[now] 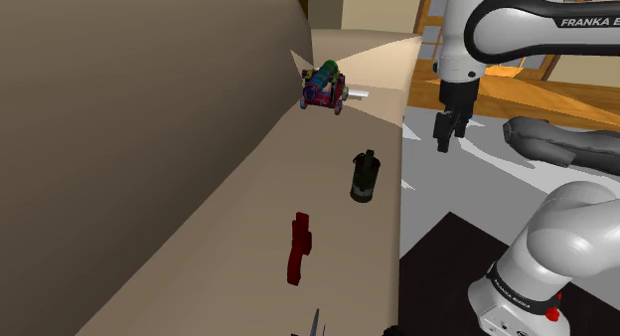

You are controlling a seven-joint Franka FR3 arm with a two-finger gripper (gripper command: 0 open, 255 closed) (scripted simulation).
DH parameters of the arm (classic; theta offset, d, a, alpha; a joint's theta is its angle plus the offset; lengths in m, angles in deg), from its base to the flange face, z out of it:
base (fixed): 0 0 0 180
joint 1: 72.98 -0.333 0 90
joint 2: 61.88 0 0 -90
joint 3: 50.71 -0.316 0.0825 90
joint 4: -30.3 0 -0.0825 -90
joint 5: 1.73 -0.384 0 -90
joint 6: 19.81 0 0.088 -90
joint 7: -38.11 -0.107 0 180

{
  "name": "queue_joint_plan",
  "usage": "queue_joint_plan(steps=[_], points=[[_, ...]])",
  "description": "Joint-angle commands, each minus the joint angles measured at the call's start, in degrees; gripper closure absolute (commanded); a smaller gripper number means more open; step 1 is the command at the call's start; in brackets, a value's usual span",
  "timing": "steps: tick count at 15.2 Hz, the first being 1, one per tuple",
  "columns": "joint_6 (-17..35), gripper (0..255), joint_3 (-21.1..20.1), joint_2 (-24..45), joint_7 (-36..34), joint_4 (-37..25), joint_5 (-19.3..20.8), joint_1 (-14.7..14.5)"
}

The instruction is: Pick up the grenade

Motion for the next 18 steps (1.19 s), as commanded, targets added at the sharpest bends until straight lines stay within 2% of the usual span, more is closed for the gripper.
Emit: queue_joint_plan(steps=[1,10,16,18], points=[[0.0,0,0.0,0.0,0.0,0.0,0.0,0.0],[12.3,0,-8.3,7.0,-9.4,-2.4,-7.5,-3.6],[20.1,0,-13.7,13.4,-15.3,-6.3,-9.8,-5.0],[21.7,0,-13.9,13.4,-15.3,-4.9,-9.9,-5.1]])
